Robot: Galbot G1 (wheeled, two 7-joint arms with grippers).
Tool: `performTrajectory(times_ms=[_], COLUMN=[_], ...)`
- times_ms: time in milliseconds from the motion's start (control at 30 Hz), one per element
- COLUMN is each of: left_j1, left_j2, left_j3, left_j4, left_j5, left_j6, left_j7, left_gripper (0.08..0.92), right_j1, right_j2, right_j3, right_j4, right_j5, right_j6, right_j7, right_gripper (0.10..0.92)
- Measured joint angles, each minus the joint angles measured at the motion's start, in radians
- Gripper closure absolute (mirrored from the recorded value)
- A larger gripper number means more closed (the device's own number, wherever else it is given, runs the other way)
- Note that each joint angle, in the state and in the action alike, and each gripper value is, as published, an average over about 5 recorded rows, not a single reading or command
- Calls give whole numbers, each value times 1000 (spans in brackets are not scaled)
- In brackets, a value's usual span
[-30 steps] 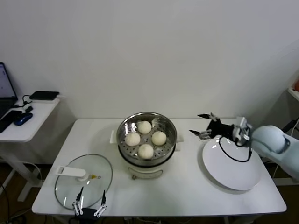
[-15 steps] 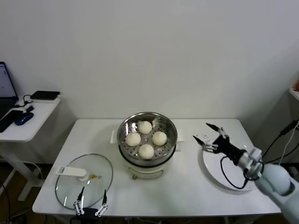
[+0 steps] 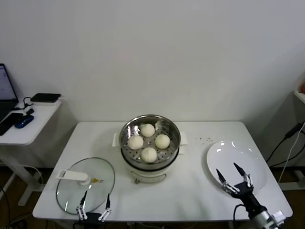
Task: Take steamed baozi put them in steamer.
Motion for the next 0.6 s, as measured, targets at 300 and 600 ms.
performTrajectory(times_ms=[300,600], left_j1=[8,13], left_j2=[-2,-3], left_j3=[7,8], left_j4=[-8,-19], left_j5=[8,10], left_j6=[-5,-5], left_j7=[-2,-2], left_gripper=[177,177], right_j1=[-54,-70], right_j2=[156,237], right_j3=[40,49], right_j4=[14,25], right_j5=[-42,-78], right_j6=[59,80], right_j7=[33,49], right_gripper=[203,203])
